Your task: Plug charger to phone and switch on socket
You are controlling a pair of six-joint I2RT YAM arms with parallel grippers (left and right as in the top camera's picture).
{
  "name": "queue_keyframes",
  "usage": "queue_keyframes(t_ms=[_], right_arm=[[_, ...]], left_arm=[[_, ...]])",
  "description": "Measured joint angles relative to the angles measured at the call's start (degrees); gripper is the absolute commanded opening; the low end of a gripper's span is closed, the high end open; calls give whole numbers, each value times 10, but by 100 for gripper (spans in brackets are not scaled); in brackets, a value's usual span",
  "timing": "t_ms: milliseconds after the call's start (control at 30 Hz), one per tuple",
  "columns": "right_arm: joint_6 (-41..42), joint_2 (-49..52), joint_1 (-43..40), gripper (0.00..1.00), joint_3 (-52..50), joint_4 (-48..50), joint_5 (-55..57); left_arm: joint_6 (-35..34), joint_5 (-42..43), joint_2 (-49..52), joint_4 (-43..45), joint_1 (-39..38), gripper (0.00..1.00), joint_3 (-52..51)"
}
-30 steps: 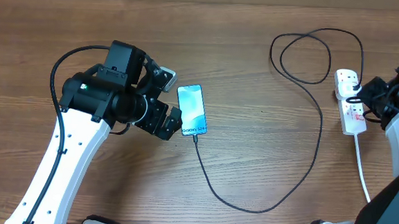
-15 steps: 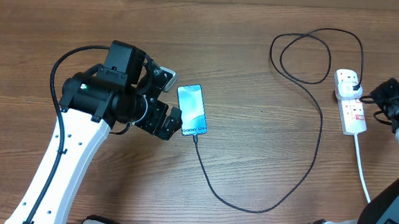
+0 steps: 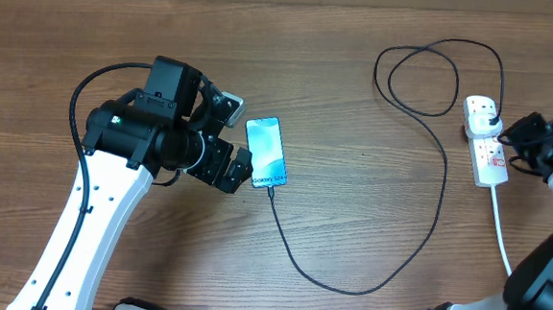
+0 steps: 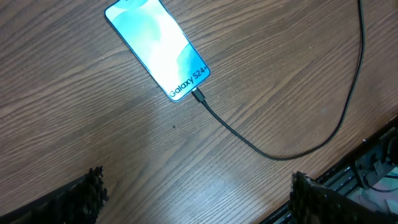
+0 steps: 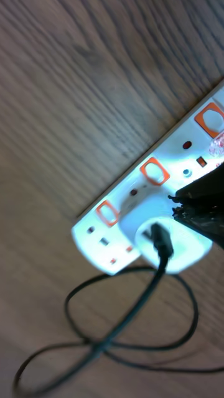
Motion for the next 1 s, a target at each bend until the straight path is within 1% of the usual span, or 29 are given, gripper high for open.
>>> queue_keyframes(t_ms=[200, 600, 1000], right_arm=[[0, 31, 0, 4, 0, 6, -7], [0, 34, 0, 4, 0, 30, 0], [0, 62, 0, 4, 0, 58, 3]], left_arm=[[0, 0, 0, 4, 0, 100, 0], [0, 0, 0, 4, 0, 99, 0], [0, 0, 0, 7, 0, 100, 0]])
